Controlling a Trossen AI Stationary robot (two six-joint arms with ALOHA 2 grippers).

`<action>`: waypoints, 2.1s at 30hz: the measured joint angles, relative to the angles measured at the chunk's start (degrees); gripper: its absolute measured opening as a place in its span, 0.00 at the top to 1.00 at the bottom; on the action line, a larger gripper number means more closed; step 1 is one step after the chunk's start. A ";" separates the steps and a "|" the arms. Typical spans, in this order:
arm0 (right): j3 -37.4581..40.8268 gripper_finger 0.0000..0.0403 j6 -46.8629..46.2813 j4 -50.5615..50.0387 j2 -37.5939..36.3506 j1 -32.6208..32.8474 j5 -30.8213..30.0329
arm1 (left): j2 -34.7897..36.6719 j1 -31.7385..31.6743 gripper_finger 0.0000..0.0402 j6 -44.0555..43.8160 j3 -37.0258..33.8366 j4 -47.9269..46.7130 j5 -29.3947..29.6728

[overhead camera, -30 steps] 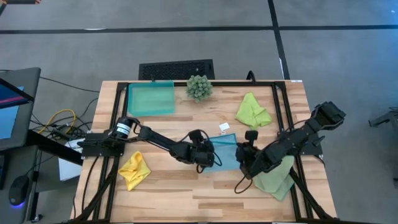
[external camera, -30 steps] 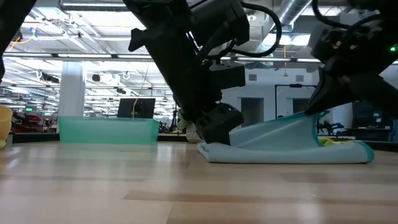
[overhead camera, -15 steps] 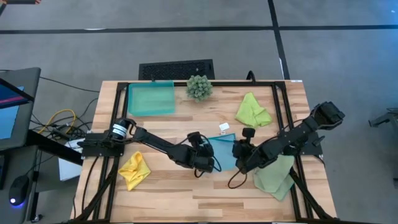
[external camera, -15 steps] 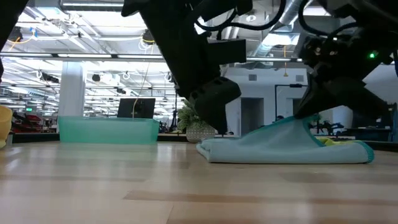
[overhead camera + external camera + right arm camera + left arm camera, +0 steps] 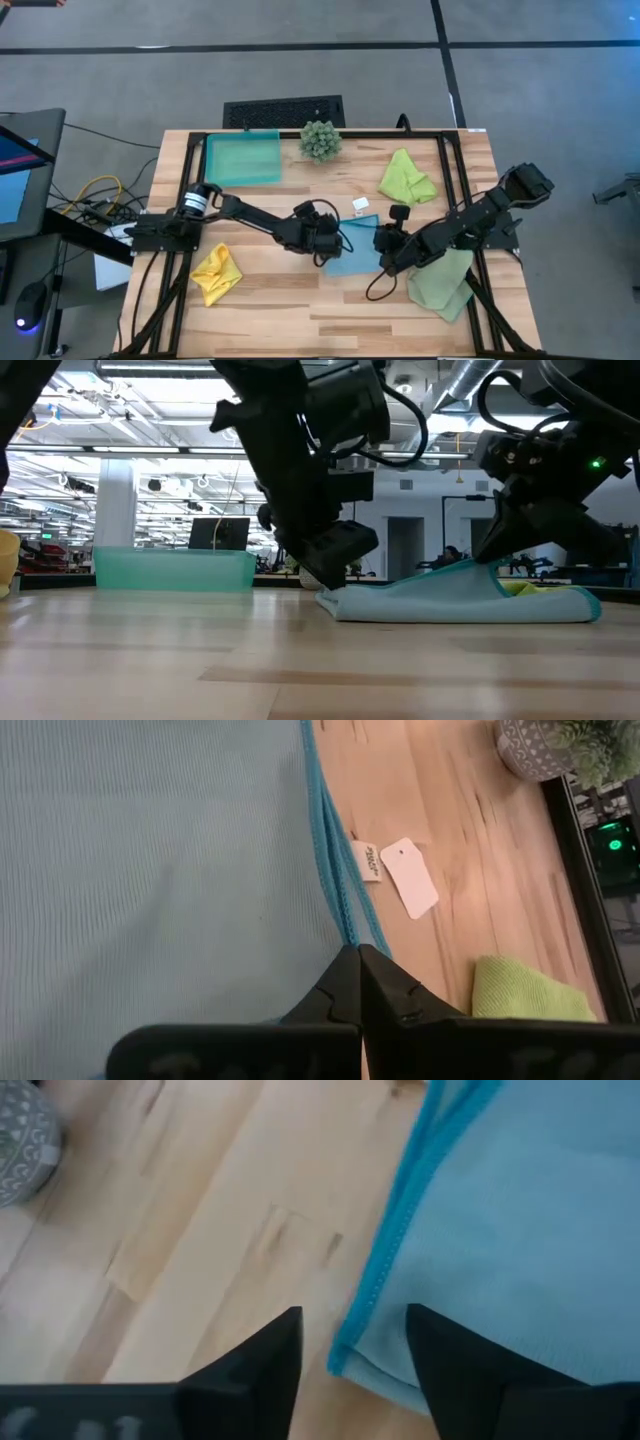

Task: Fold microfiber towels
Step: Fold the blue microfiber cloth

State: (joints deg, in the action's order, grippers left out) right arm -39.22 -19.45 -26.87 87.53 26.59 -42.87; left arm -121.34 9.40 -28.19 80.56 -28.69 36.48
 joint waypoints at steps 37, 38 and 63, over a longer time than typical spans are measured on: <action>-1.81 0.97 -2.36 -0.63 0.00 -0.22 0.84 | -0.29 5.48 0.99 1.32 12.13 -17.75 4.21; -1.81 0.97 -3.17 -1.28 0.00 -0.43 0.87 | -0.50 5.22 0.99 1.33 12.03 -17.79 4.34; -0.13 0.97 -7.12 -1.09 -0.02 -3.48 2.42 | -0.66 4.00 0.74 2.77 4.96 -14.47 6.68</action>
State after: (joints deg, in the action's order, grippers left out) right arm -39.35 -26.57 -27.97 87.50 23.11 -40.45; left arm -121.99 13.40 -25.43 85.52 -43.16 43.16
